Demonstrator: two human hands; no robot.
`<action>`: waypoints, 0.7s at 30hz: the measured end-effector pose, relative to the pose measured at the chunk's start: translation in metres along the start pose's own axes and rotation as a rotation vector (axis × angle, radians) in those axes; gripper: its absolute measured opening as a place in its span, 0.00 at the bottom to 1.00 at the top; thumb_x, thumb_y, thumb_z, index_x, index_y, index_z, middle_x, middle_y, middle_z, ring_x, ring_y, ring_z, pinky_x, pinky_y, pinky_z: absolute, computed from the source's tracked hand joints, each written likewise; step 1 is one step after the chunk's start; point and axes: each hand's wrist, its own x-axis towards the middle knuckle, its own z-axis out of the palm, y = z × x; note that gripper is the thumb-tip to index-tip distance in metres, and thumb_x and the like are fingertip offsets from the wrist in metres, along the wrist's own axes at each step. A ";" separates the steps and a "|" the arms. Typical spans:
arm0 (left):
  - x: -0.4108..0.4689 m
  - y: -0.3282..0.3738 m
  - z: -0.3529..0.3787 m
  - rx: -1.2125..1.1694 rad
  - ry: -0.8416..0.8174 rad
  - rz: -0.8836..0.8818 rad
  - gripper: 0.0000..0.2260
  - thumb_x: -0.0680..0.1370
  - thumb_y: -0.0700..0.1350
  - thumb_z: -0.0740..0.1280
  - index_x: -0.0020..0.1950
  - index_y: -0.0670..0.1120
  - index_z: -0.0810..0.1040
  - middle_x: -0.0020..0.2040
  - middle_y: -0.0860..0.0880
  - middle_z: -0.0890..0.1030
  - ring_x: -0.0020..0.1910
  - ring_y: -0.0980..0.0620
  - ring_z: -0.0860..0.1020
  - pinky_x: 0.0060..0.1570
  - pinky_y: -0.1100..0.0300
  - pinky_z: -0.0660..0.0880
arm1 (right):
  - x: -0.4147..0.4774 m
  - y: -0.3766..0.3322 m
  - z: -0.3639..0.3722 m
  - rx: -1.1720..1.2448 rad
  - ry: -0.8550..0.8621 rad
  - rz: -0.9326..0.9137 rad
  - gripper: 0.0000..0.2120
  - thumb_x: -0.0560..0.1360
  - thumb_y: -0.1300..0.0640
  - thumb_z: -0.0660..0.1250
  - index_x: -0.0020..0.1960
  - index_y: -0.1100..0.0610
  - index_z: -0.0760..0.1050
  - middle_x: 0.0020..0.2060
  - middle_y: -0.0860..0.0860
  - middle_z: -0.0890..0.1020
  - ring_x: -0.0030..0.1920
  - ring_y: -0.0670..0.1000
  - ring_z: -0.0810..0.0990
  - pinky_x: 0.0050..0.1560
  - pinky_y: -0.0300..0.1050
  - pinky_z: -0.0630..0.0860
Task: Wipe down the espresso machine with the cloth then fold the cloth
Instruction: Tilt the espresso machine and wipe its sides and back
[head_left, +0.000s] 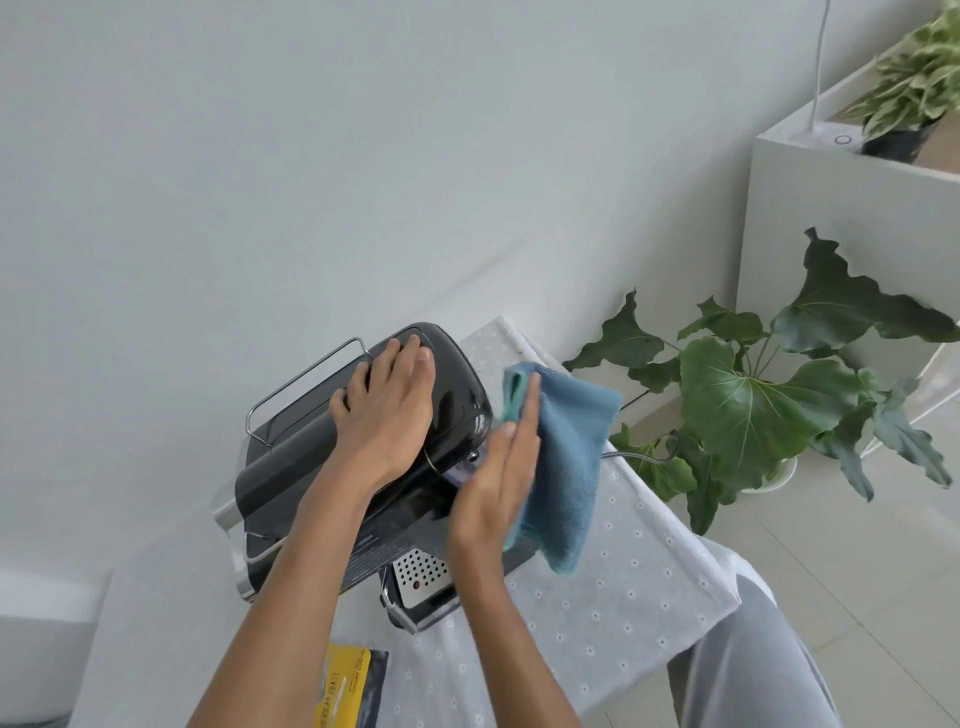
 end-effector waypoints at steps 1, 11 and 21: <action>0.000 0.000 0.000 -0.006 -0.002 0.002 0.26 0.80 0.62 0.37 0.78 0.62 0.48 0.79 0.59 0.49 0.78 0.53 0.45 0.74 0.44 0.40 | 0.004 0.015 -0.005 0.005 0.038 0.058 0.22 0.85 0.50 0.50 0.77 0.33 0.59 0.77 0.38 0.64 0.78 0.41 0.60 0.78 0.53 0.59; 0.004 -0.003 0.001 -0.040 0.000 0.017 0.25 0.80 0.61 0.38 0.78 0.61 0.49 0.79 0.58 0.49 0.78 0.52 0.44 0.74 0.44 0.40 | -0.060 0.005 0.025 0.046 0.076 0.028 0.25 0.85 0.48 0.47 0.80 0.39 0.47 0.80 0.34 0.45 0.79 0.37 0.38 0.79 0.44 0.42; 0.004 -0.026 -0.003 0.041 -0.057 0.250 0.23 0.82 0.58 0.40 0.78 0.63 0.46 0.79 0.57 0.48 0.77 0.57 0.45 0.75 0.49 0.42 | -0.072 0.042 0.007 -0.053 0.041 0.034 0.26 0.86 0.50 0.47 0.81 0.39 0.42 0.80 0.34 0.42 0.80 0.40 0.37 0.81 0.53 0.45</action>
